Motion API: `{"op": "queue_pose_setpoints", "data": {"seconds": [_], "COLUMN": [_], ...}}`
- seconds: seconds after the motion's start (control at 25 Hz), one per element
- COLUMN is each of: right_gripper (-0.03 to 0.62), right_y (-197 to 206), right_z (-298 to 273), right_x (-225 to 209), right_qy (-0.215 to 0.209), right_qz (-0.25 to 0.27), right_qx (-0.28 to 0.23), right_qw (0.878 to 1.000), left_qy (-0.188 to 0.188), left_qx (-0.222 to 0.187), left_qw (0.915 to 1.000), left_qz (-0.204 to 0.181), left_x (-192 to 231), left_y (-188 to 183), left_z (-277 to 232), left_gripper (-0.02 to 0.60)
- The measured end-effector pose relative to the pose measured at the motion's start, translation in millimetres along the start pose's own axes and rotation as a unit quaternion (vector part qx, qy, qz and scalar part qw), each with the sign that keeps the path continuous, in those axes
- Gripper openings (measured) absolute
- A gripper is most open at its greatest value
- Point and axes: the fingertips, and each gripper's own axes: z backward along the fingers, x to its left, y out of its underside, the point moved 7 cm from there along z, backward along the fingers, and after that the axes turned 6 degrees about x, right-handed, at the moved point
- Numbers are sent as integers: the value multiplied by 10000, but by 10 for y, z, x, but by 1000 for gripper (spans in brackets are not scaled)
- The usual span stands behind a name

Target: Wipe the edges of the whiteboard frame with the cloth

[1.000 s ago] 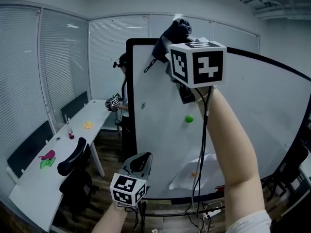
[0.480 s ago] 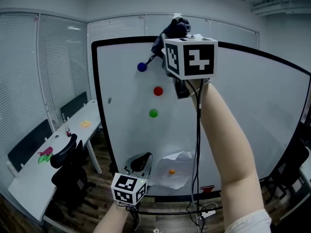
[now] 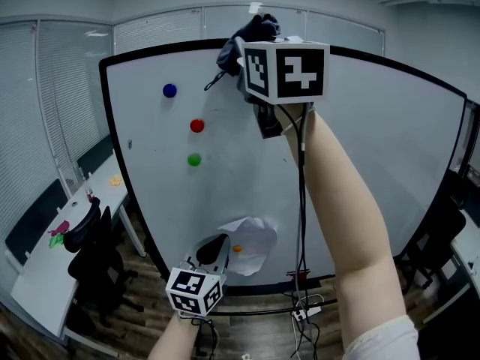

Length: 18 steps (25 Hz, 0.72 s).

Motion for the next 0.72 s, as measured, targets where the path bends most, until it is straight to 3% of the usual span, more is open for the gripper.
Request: {"op": "queue_pose_setpoints", "data": {"seconds": [0.24, 0.48, 0.72], "right_gripper": [67, 77, 86], "right_y": [42, 92, 182], "right_z": [45, 154, 201], "right_x": [-143, -285, -516], "right_qy": [107, 180, 87], "right_qz": [30, -31, -226], "right_qx": [35, 75, 145], "right_qw": [9999, 9998, 9996], "left_qy": [315, 408, 458], "left_qx": [118, 146, 165], "left_qw": [9994, 9990, 9987], "left_qz": [13, -53, 113], "left_x": [-48, -134, -296], "left_y": [54, 77, 112], "left_z": [-114, -154, -313], "left_gripper": [18, 18, 18]}}
